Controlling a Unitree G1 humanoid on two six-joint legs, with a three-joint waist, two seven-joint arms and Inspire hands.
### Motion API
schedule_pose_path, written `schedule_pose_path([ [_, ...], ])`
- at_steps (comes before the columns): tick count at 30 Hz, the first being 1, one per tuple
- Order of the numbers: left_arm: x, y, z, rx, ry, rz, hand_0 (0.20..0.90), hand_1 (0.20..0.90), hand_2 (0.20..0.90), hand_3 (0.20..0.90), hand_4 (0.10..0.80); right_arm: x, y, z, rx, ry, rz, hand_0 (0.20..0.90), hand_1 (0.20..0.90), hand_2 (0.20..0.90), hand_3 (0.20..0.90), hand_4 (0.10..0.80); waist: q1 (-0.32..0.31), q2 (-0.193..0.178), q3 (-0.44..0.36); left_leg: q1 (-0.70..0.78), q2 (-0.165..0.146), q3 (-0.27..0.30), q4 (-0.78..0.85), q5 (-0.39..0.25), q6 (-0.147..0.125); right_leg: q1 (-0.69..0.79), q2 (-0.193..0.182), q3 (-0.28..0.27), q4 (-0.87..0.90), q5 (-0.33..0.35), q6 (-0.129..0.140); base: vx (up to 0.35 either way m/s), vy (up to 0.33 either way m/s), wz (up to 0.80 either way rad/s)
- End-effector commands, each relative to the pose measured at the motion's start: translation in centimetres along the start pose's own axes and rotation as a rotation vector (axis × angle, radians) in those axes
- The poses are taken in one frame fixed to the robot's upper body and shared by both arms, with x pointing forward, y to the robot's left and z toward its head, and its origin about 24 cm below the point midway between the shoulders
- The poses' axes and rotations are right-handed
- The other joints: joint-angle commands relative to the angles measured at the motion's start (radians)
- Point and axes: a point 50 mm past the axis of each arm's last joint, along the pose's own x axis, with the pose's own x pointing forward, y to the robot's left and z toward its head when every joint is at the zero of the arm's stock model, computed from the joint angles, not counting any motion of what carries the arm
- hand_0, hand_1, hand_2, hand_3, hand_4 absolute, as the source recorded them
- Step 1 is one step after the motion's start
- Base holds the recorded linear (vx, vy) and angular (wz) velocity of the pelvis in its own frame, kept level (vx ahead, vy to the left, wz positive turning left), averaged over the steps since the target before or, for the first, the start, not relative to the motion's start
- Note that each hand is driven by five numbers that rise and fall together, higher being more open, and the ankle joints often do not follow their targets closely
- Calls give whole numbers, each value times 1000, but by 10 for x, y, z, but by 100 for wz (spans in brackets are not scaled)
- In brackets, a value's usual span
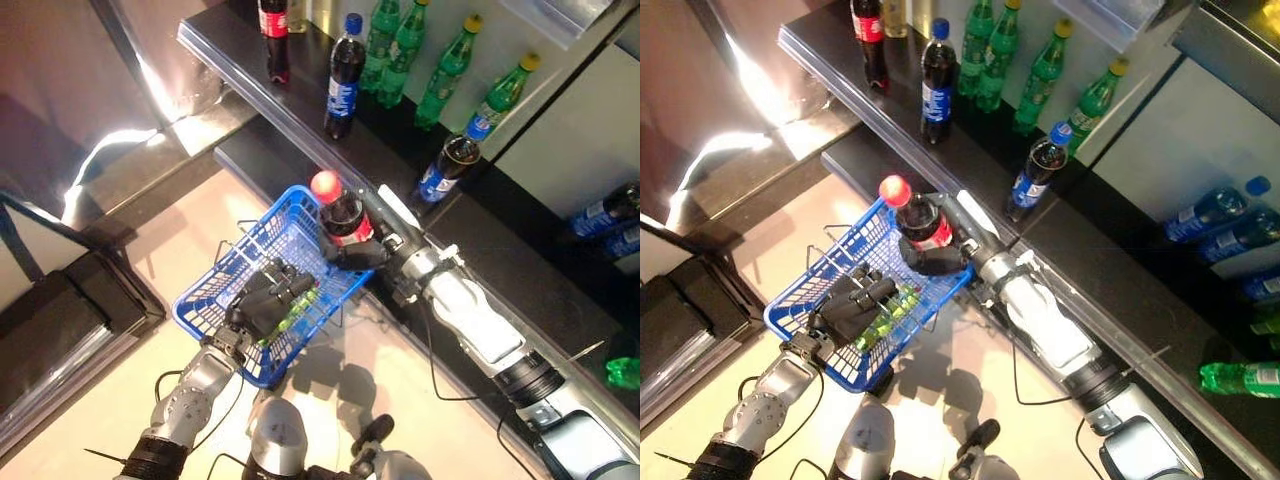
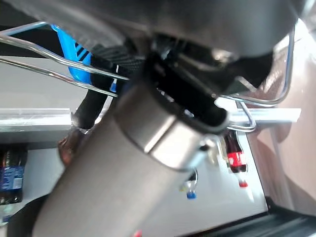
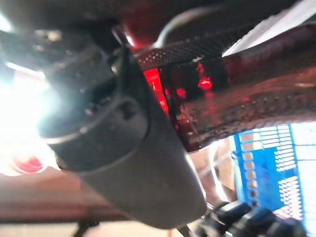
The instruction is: Pick up the drink and place into the basket.
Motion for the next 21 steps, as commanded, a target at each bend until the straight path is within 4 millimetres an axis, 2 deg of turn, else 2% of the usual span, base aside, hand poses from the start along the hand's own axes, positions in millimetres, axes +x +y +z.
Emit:
schedule_pose_path([
  [1,21,-112,21,4,-150,-677,300,300,300,200,100,17,17,46,9,-303,36,300,300,300,200,100,-5,-23,-384,-83,-58,60,-37,69,49,121,-1,-32,25,-122,16,16,7,11],
  [10,20,-143,16,5,-98,-862,300,300,300,200,100,28,30,43,-6,-279,97,300,300,300,200,100,31,-29,-381,-102,-71,14,-37,82,47,133,4,-56,39,-134,11,30,-6,12],
  [12,18,-148,16,7,-92,-895,300,300,300,200,100,29,33,39,-13,-246,111,300,300,300,200,100,38,-35,-383,-94,-68,6,-37,62,37,143,11,-45,38,-157,12,92,-59,4],
  [21,10,-169,19,35,-86,-1033,300,300,300,200,100,29,38,-3,-125,-21,147,300,300,300,200,100,54,-41,-382,-100,-67,-8,-37,68,31,140,15,-55,43,-162,10,7,-3,6],
])
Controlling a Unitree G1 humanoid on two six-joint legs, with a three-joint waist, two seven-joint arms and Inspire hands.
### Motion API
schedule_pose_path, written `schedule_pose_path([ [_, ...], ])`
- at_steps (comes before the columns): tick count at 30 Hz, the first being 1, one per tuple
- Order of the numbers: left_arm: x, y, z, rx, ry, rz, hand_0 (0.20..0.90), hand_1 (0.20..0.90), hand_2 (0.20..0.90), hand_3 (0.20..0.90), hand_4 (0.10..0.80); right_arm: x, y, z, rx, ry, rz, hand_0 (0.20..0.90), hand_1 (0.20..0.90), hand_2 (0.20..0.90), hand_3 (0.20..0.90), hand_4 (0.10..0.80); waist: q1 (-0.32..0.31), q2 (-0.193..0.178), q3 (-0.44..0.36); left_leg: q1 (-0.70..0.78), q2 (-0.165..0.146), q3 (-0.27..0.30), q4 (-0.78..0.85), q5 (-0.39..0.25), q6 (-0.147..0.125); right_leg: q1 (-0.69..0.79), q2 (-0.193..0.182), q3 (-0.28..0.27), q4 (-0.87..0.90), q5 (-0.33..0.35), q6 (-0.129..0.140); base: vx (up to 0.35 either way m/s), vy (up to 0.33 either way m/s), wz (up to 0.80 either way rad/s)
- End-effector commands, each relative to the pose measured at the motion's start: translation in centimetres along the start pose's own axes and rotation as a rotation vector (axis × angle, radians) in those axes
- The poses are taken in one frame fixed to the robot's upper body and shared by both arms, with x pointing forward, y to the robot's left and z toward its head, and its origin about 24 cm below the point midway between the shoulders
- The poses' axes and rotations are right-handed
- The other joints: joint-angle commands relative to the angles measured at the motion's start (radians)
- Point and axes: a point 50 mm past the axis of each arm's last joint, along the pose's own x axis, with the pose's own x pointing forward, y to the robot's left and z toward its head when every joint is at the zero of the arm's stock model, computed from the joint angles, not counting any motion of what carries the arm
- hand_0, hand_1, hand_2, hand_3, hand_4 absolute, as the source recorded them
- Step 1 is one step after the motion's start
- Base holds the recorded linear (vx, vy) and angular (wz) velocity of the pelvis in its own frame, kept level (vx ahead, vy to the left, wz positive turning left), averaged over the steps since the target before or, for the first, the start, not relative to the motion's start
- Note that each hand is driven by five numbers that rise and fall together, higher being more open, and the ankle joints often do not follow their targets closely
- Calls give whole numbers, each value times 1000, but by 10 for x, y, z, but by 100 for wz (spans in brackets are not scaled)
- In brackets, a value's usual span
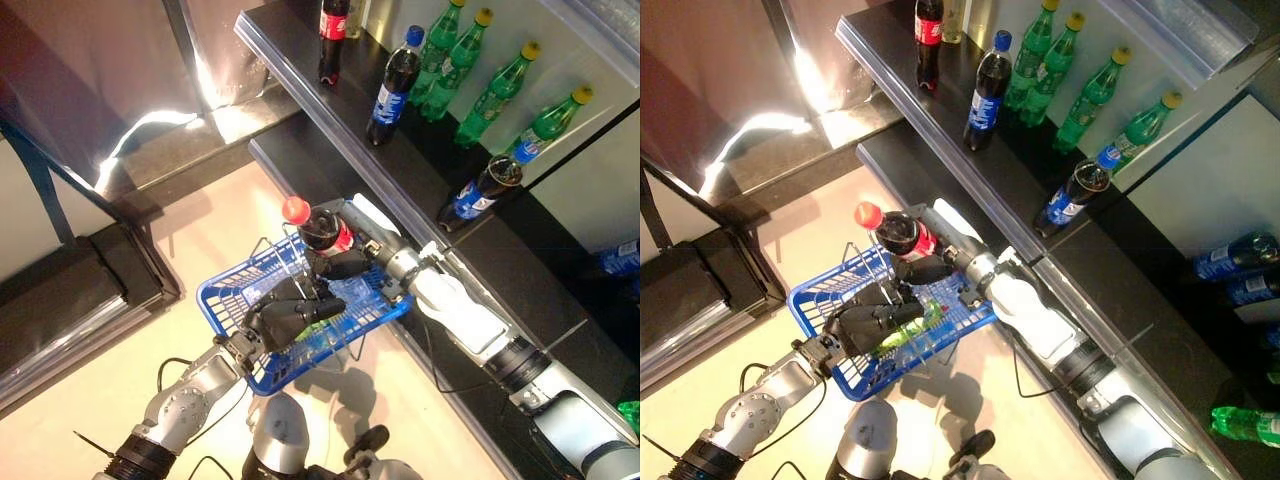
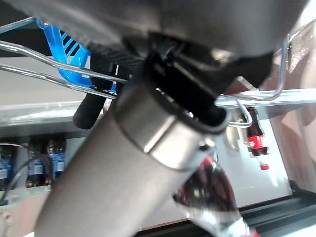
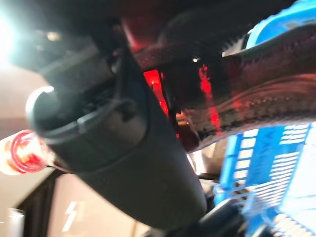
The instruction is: Pick up the drink and place into the basket.
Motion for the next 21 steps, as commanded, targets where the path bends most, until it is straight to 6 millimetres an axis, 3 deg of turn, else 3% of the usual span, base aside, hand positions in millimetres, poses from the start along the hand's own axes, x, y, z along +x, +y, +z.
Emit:
schedule_pose_path([
  [1,23,-142,47,57,-300,-911,300,300,300,200,100,14,26,14,-20,-88,52,300,300,300,200,100,0,-15,-366,-57,-49,40,-57,59,31,129,24,-30,45,-147,-2,0,0,0],
  [21,18,-156,50,84,-302,-1000,300,300,300,200,100,9,37,-36,37,216,39,300,300,300,200,100,5,-12,-373,-58,-52,30,-57,59,28,133,25,-35,43,-150,-6,0,0,0],
])
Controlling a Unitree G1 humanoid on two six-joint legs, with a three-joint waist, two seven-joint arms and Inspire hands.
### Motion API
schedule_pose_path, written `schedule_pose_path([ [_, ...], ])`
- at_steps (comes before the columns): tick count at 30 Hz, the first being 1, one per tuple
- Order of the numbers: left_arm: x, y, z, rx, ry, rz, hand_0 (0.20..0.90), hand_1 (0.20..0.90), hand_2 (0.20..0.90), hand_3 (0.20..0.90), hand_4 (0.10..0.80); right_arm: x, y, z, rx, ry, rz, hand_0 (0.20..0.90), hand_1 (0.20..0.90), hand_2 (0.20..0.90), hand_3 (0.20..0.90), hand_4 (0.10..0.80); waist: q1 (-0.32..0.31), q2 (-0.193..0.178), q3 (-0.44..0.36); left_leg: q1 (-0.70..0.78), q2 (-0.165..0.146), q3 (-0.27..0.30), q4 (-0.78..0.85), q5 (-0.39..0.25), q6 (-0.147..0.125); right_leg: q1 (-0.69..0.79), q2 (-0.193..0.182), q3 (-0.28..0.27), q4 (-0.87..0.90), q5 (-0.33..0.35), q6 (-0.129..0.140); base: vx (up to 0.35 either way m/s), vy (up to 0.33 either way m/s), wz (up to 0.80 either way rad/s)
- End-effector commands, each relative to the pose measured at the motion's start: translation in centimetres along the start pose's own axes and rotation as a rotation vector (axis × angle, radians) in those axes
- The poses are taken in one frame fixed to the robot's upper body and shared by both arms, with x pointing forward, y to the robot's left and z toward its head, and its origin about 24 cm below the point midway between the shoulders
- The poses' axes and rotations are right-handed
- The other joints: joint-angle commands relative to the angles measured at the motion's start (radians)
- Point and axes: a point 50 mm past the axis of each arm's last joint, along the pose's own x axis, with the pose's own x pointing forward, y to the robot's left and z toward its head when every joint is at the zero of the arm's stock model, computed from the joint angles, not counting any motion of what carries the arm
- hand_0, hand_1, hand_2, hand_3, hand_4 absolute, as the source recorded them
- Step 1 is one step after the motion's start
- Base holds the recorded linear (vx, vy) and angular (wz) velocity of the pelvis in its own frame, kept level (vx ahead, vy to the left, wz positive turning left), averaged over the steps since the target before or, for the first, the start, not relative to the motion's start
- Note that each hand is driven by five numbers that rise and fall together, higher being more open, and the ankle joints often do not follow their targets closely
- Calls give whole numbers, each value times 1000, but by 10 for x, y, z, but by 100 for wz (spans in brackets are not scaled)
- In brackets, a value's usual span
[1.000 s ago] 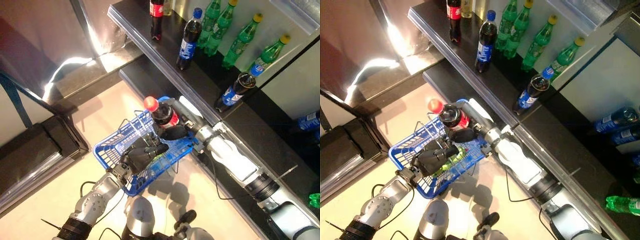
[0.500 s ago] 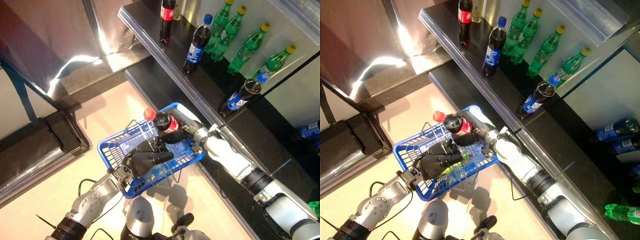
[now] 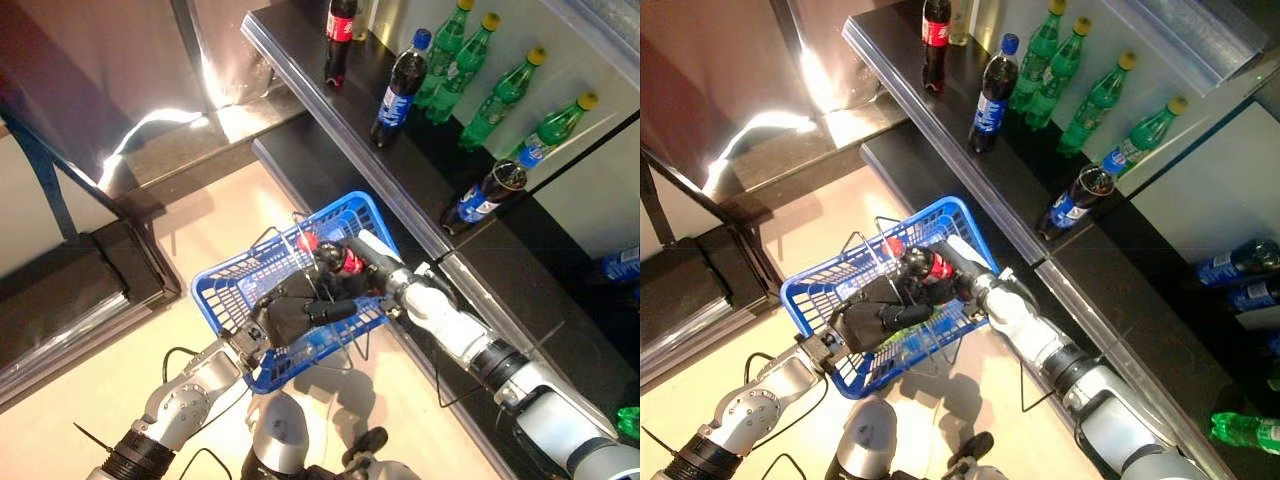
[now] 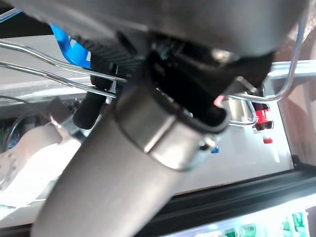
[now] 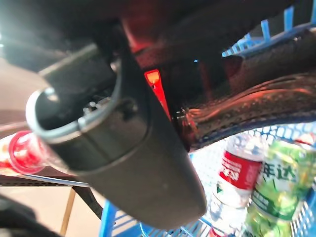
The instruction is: Pick up the drink and place into the basket.
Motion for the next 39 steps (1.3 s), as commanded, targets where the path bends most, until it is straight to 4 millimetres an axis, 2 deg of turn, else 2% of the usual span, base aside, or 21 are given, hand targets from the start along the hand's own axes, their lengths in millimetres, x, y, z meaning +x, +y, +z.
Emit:
schedule_pose_path([
  [1,29,-129,45,69,-294,-865,300,300,300,200,100,7,14,15,35,-85,8,300,300,300,200,100,-11,-11,-372,-56,-51,38,-57,59,29,131,25,-31,43,-149,-8,0,0,0],
  [8,30,-134,44,92,-275,-894,300,300,300,200,100,10,18,14,14,-58,40,300,300,300,200,100,-10,-12,-373,-55,-54,35,-57,59,30,132,25,-30,41,-148,-8,0,0,0],
  [13,32,-141,41,131,-257,-938,300,300,300,200,100,14,20,21,-45,-62,70,300,300,300,200,100,-12,-12,-374,-54,-54,35,-57,60,30,132,24,-30,40,-146,-8,0,0,0],
  [23,35,-151,40,198,-234,-979,300,300,300,200,100,20,20,37,-280,-108,116,300,300,300,200,100,-16,-16,-379,-53,-57,34,-57,62,28,131,26,-26,36,-143,-7,0,0,0],
  [25,36,-152,39,205,-223,-986,300,300,300,200,100,22,17,42,-405,-120,141,300,300,300,200,100,-14,-17,-382,-52,-57,34,-57,62,28,131,26,-27,36,-143,-7,0,0,0],
  [30,38,-155,37,201,-204,-1002,300,300,300,200,100,28,14,47,-517,-112,161,300,300,300,200,100,-8,-18,-384,-51,-57,32,-57,64,28,131,27,-32,37,-142,-8,0,0,0],
  [39,43,-166,33,243,-168,-1073,300,300,300,200,100,39,18,42,-633,-51,207,300,300,300,200,100,17,-22,-390,-56,-63,6,-57,68,28,131,32,-46,40,-147,-14,5,-3,5],
])
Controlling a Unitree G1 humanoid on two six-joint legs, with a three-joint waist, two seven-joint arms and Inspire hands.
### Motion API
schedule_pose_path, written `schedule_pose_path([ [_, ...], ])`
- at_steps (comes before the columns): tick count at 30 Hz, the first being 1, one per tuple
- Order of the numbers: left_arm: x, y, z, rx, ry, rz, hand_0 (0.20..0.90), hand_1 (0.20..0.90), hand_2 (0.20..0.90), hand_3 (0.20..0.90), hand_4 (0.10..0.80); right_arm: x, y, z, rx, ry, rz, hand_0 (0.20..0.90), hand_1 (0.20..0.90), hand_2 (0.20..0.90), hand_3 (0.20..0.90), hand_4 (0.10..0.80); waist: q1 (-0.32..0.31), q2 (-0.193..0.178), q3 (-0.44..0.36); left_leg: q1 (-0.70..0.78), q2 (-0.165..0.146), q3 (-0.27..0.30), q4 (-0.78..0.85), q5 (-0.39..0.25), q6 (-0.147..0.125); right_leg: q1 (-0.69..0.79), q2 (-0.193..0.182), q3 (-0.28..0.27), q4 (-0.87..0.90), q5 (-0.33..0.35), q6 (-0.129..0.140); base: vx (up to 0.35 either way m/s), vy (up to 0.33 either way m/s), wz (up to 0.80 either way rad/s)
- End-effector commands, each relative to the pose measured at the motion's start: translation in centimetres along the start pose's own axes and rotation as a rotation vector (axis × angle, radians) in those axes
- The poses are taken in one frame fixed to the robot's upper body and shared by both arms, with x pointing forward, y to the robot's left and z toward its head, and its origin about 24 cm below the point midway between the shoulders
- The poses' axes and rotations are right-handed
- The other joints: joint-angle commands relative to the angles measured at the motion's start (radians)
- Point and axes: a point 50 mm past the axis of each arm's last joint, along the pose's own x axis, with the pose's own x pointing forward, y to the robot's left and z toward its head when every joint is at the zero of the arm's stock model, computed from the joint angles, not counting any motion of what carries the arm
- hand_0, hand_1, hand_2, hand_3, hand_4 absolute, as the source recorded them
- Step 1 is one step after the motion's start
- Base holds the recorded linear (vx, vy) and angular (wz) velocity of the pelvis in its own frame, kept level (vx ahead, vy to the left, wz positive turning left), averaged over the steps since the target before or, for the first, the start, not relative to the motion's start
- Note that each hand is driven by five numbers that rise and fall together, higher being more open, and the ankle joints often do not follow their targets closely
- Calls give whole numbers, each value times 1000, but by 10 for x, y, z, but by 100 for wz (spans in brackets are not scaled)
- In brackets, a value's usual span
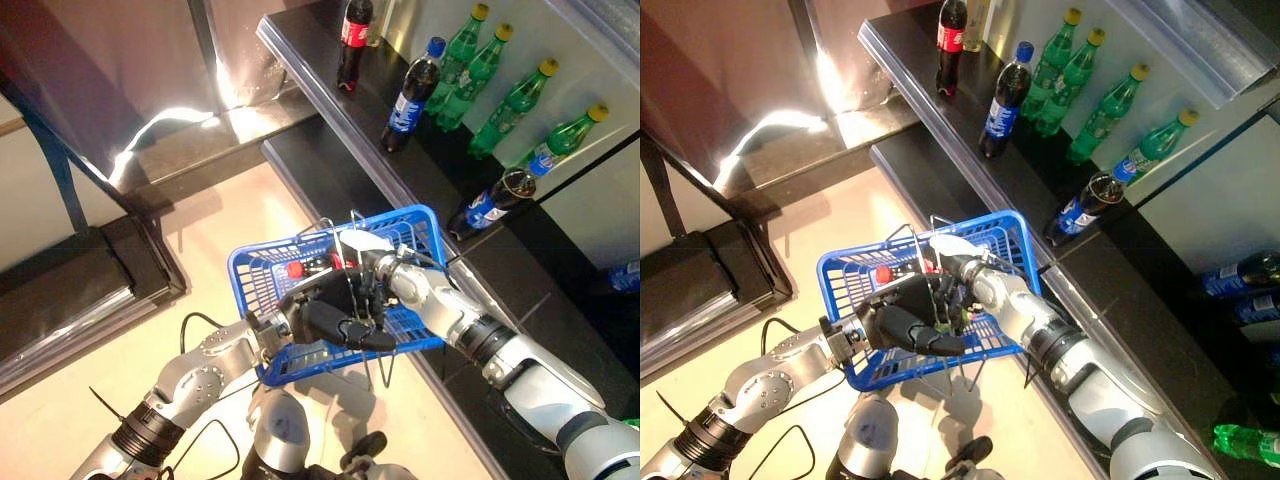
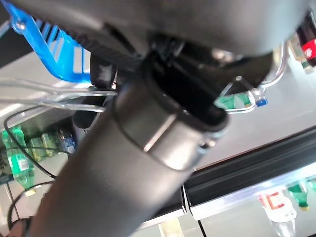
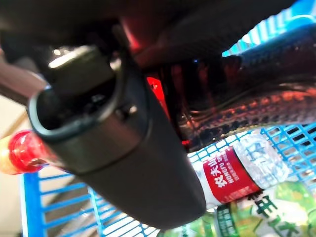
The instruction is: Pick up the drink and place into the basket.
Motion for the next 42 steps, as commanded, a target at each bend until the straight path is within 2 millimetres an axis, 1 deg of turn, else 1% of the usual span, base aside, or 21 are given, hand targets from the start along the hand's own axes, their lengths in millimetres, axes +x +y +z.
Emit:
schedule_pose_path([
  [1,31,-122,65,115,-427,-834,300,300,300,200,100,15,7,34,-101,-113,25,300,300,300,200,100,6,-22,-390,-56,-54,23,-68,68,28,113,37,-25,41,-144,-18,0,0,0],
  [10,34,-128,66,126,-412,-880,300,300,300,200,100,22,13,31,-109,-61,54,300,300,300,200,100,16,-17,-399,-55,-62,8,-68,69,29,113,38,-29,39,-141,-18,0,0,0],
  [15,33,-131,68,121,-414,-902,300,300,300,200,100,23,21,26,-115,-15,82,300,300,300,200,100,19,-13,-401,-57,-63,7,-68,70,30,110,35,-31,40,-140,-17,0,0,0],
  [16,33,-131,68,121,-415,-906,300,300,300,200,100,23,24,25,-118,-8,87,302,302,302,203,103,21,-13,-400,-58,-63,6,-68,70,31,110,35,-32,41,-140,-17,0,0,0],
  [17,33,-132,68,119,-415,-910,300,300,300,200,100,24,25,24,-119,-2,91,324,324,324,227,127,22,-12,-400,-58,-63,5,-68,70,31,111,35,-34,40,-140,-17,0,0,0],
  [18,33,-133,69,118,-415,-913,300,300,300,200,100,24,25,24,-121,3,92,328,328,328,233,133,23,-13,-400,-59,-64,5,-68,70,31,111,35,-34,40,-140,-17,0,0,0],
  [19,34,-133,69,118,-416,-916,300,300,300,200,100,25,26,23,-120,8,93,349,349,349,258,158,23,-13,-400,-59,-64,4,-68,70,31,111,35,-34,39,-140,-17,0,0,0],
  [20,34,-134,69,118,-416,-922,300,300,300,200,100,25,27,23,-119,16,95,396,396,396,313,213,24,-12,-400,-60,-64,3,-68,71,32,111,35,-35,40,-140,-17,0,0,0],
  [22,35,-137,70,121,-417,-933,300,300,300,200,100,26,28,22,-118,31,96,422,422,422,343,243,25,-13,-400,-61,-64,2,-68,71,32,110,35,-36,40,-140,-18,-4,8,6],
  [23,35,-137,70,121,-417,-934,300,300,300,200,100,26,28,21,-117,35,96,476,476,476,406,306,26,-13,-400,-62,-64,1,-68,71,32,109,35,-36,40,-140,-18,-6,3,8],
  [24,35,-137,70,123,-417,-935,300,300,300,200,100,26,28,21,-117,38,96,498,498,498,431,331,26,-13,-400,-62,-65,1,-68,71,32,109,35,-37,40,-140,-18,0,2,7],
  [25,35,-138,70,126,-418,-935,300,300,300,200,100,26,29,21,-117,43,96,559,559,559,502,402,26,-13,-400,-62,-65,0,-68,71,32,109,35,-37,41,-141,-18,2,3,6],
  [26,36,-139,70,129,-419,-937,300,300,300,200,100,27,29,20,-115,50,95,818,818,818,804,704,27,-13,-400,-62,-65,-1,-68,71,32,108,35,-36,41,-141,-19,2,4,4],
  [27,36,-139,70,130,-419,-938,300,300,300,200,100,27,29,20,-113,52,95,900,900,900,900,800,27,-13,-399,-62,-65,-1,-68,71,32,108,36,-36,42,-141,-19,0,0,0],
  [36,37,-140,72,131,-429,-926,300,300,300,200,100,28,33,17,-91,82,94,900,900,900,900,800,26,-14,-400,-64,-65,-2,-68,70,33,107,38,-30,40,-144,-21,0,0,0],
  [42,37,-139,74,146,-444,-893,300,300,300,200,100,28,35,16,-40,91,93,900,900,900,900,800,23,-13,-399,-62,-64,2,-68,68,33,108,39,-28,37,-142,-21,0,0,0],
])
